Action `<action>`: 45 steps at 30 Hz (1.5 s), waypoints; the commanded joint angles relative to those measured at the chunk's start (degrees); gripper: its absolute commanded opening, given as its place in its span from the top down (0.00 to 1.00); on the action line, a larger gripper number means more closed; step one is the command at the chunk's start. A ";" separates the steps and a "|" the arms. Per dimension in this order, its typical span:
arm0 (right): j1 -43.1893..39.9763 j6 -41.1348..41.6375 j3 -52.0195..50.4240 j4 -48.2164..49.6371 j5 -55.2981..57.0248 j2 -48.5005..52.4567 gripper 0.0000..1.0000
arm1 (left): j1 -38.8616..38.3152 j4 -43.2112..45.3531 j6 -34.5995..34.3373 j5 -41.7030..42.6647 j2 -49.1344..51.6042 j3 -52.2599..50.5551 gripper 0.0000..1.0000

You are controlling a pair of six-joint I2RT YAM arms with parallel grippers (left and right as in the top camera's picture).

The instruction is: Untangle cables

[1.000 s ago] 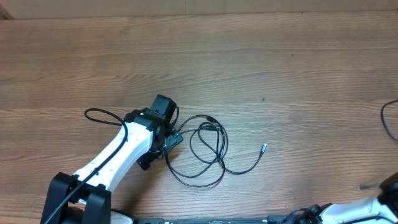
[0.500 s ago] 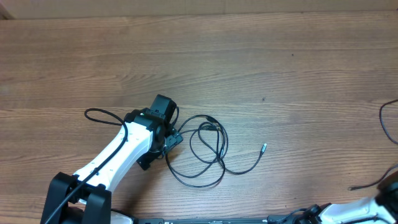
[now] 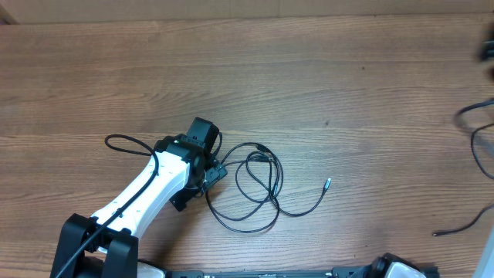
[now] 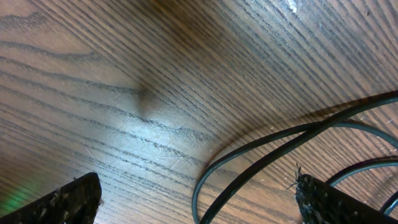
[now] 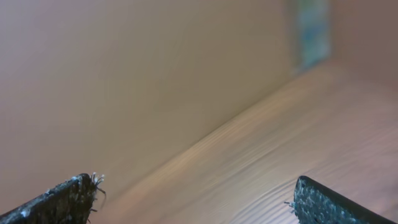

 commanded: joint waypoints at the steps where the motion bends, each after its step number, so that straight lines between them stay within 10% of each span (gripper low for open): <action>1: 9.38 2.27 0.35 -5.25 -2.43 0.46 0.00 | 0.24 -0.04 -0.59 -1.22 -0.24 0.44 0.00; 15: 32.87 2.16 -4.52 -36.83 5.29 11.47 0.00 | 0.24 2.05 -0.61 -1.40 -0.24 0.44 0.01; 30: 46.18 19.26 -33.81 -15.67 -3.13 11.63 0.00 | 0.24 2.05 -0.59 -1.40 -0.24 0.44 0.00; 45: 50.49 19.76 -41.35 -8.37 -7.17 11.63 0.00 | 0.37 5.92 -0.61 -5.14 -0.24 0.46 0.00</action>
